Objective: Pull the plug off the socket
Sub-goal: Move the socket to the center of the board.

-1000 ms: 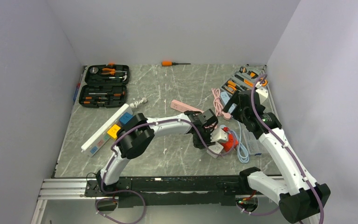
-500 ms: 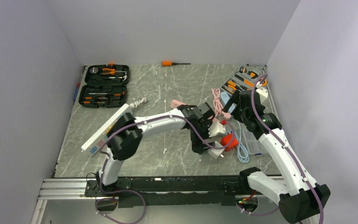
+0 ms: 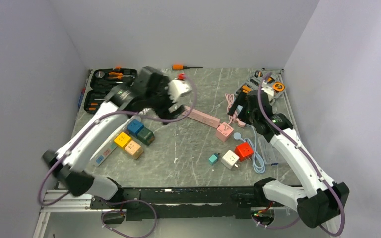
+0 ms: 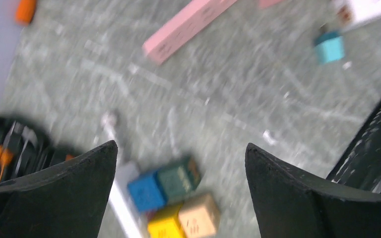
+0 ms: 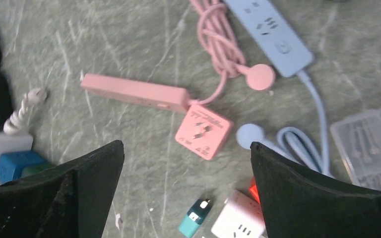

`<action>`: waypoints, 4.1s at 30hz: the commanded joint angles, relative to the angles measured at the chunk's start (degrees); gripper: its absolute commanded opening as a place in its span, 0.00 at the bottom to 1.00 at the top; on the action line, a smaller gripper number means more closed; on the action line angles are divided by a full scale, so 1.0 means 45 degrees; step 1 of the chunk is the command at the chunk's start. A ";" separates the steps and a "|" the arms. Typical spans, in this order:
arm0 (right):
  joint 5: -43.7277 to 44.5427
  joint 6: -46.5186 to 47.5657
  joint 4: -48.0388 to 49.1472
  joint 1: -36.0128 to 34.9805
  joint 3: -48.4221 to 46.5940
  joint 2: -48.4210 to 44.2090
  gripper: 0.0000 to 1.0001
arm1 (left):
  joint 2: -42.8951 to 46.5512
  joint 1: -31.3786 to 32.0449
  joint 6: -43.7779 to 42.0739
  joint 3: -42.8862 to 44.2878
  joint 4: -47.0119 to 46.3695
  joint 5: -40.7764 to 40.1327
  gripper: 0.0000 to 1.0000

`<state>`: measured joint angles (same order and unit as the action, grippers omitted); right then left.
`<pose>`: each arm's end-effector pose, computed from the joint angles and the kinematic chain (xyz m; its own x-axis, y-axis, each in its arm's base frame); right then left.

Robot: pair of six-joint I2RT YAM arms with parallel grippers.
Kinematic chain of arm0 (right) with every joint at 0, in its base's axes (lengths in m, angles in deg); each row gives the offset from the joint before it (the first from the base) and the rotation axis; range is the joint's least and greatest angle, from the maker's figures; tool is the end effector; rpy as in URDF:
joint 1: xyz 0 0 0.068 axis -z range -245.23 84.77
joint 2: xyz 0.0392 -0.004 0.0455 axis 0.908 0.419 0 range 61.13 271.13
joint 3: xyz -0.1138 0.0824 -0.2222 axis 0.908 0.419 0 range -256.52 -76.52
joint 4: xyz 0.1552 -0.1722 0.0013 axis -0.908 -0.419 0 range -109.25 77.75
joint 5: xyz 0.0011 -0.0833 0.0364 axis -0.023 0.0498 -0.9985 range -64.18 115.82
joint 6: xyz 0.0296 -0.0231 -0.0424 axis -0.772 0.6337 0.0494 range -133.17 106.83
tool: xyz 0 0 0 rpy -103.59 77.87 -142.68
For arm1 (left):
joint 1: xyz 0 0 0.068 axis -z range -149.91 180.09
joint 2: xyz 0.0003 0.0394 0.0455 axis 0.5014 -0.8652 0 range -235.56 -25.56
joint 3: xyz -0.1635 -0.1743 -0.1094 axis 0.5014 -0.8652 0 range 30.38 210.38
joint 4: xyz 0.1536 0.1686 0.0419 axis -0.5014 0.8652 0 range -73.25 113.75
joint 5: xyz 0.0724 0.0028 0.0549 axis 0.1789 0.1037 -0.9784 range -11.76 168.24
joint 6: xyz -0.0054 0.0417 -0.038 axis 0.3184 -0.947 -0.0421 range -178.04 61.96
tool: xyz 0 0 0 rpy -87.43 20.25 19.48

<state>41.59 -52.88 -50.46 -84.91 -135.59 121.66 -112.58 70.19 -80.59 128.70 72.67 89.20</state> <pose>0.1882 0.0558 0.3174 -0.5436 0.4585 -0.7030 0.2863 0.8887 0.3582 0.2128 -0.1889 0.3881 -0.2140 0.6724 -0.7086 0.8856 0.4397 0.1497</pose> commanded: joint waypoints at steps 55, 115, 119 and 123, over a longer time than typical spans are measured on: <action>0.3214 0.0768 0.1051 -0.6700 0.0112 0.2079 1.00 | 0.2050 -0.9445 -0.2342 -1.0193 -0.1820 0.0467 0.18; 0.1310 0.3392 0.6335 -0.9031 0.1292 0.3295 1.00 | 0.2953 -0.4106 -0.1255 -1.2139 -0.3188 -0.0978 0.25; 0.1044 0.3393 0.6947 -0.9148 0.1677 0.3255 1.00 | 0.3460 -0.4125 -0.0904 -1.1881 -0.3225 -0.1015 0.00; 0.0754 0.3357 0.7421 -0.9173 0.1954 0.3214 0.99 | 0.4079 -0.4125 -0.0455 -1.0846 -0.2694 -0.1003 0.00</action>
<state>46.46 -38.21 -21.87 -125.78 -127.80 136.48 -98.66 51.39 -84.00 74.26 61.48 84.61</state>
